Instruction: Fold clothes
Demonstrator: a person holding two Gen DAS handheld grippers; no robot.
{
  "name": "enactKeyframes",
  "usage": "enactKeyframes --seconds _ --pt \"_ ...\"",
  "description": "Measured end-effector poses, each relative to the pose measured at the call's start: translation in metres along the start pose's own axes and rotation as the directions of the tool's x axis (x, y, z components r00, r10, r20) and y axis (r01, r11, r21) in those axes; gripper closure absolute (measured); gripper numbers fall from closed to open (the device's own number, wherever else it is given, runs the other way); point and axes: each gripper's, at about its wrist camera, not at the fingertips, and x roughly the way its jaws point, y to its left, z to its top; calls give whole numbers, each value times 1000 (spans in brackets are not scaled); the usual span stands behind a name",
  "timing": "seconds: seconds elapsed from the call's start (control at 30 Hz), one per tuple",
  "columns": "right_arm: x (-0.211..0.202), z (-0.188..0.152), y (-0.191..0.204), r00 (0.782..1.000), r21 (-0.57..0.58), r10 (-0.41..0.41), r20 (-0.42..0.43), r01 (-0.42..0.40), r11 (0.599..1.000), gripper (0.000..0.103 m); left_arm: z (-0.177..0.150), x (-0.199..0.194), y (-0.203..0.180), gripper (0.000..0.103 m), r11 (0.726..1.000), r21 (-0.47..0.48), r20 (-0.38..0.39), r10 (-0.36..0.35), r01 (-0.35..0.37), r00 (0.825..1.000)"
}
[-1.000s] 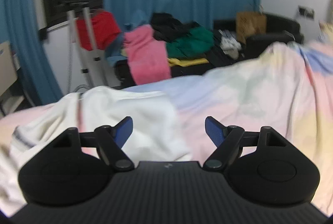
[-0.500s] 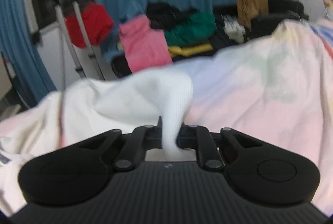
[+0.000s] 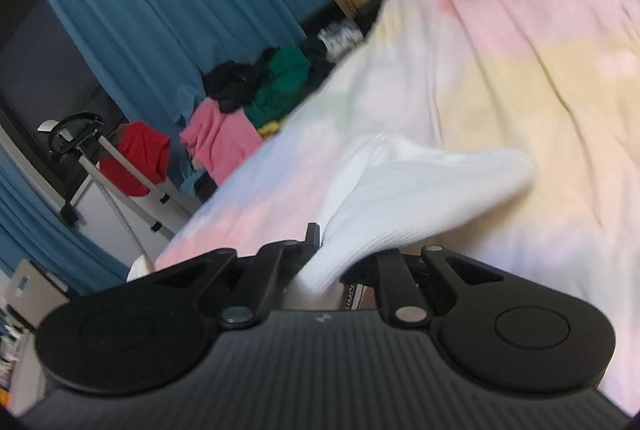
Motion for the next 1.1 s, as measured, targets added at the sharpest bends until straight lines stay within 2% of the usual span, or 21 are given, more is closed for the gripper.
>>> enactKeyframes --seconds 0.1,0.27,0.3,0.33,0.37,0.43,0.53,0.6,0.67,0.7,0.77,0.8,0.87,0.97,1.1 --pt "-13 -2 -19 994 89 46 -97 -37 995 92 8 -3 7 91 999 -23 -54 39 -41 998" --pt "-13 -4 -45 965 124 176 -196 -154 980 89 2 -3 16 90 993 -16 -100 115 -117 988" --pt "-8 -5 -53 961 155 196 -197 -167 974 89 2 -1 18 90 991 -10 -108 133 -134 985" --pt "-4 -6 -61 956 187 216 -197 -179 966 83 2 2 18 90 988 -2 -113 151 -152 982" --pt "4 -7 -69 954 233 225 -200 -177 956 70 2 4 16 89 986 20 -114 167 -166 979" --pt "16 -8 -81 952 284 233 -196 -172 943 58 2 8 13 88 979 64 -115 199 -193 973" --pt "36 -9 -95 969 287 187 -161 -135 948 58 0 13 10 83 969 101 -112 238 -227 965" --pt "54 -9 -111 972 344 177 -155 -115 932 58 -3 16 9 83 965 93 -107 254 -244 961" --pt "72 -8 -124 967 401 208 -145 -135 906 58 -3 20 9 83 964 79 -106 261 -253 960" --pt "77 -6 -125 973 392 200 -119 -139 909 58 -3 22 9 82 965 69 -107 260 -254 960" --pt "85 -3 -126 981 374 183 -67 -145 916 59 -2 25 9 82 966 52 -108 259 -255 960" --pt "86 0 -123 988 344 147 -49 -121 931 60 -2 27 10 81 966 44 -108 257 -254 960" --pt "85 5 -114 997 277 71 -12 -65 959 87 -2 30 11 82 967 28 -108 255 -253 961" --pt "70 14 -108 997 233 -15 70 -1 973 95 -2 31 12 86 970 7 -101 244 -245 964" --pt "43 22 -108 973 259 -130 193 77 963 97 -2 21 8 91 983 2 -85 182 -183 980"
